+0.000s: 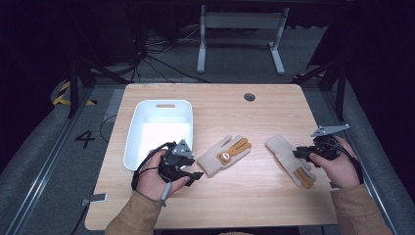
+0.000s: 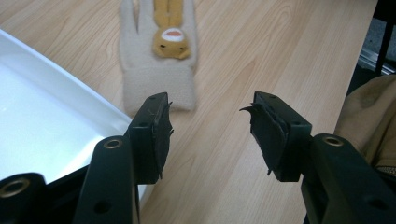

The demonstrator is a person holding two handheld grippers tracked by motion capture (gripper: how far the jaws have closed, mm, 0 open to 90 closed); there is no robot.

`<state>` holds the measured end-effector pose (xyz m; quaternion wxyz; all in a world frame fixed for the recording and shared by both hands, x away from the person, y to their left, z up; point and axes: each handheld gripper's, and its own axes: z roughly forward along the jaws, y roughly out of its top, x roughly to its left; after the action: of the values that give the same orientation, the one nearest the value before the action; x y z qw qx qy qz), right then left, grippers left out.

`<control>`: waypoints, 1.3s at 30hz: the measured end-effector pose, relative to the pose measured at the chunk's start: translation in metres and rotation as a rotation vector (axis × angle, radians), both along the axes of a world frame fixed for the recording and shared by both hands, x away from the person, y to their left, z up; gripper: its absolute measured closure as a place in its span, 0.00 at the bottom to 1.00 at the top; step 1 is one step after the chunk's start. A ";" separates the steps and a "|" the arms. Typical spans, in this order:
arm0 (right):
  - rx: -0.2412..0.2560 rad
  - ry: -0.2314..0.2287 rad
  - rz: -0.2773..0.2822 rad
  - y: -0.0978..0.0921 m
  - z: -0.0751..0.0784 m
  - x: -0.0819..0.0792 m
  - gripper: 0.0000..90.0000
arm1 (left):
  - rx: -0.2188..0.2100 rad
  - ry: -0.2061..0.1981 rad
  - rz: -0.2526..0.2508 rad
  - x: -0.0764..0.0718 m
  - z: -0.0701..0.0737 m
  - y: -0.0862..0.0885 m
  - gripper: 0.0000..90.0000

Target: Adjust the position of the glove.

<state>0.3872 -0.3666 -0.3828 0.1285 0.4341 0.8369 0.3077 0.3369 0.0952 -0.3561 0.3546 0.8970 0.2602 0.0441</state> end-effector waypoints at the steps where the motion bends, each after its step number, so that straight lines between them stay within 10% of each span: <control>1: 0.004 -0.002 0.000 0.000 0.000 0.000 0.76 | 0.000 0.001 -0.001 0.000 0.000 0.000 0.54; 18: -0.004 -0.001 -0.034 0.015 -0.024 0.010 0.58 | 0.007 0.012 -0.021 -0.002 -0.001 -0.006 0.53; 39: -0.083 0.051 -0.078 0.015 -0.052 0.022 0.62 | 0.023 0.025 -0.027 0.000 -0.008 -0.011 0.52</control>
<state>0.4094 -0.3516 -0.4343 0.1369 0.4684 0.8344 0.2562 0.3371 0.0844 -0.3641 0.3415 0.9050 0.2520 0.0308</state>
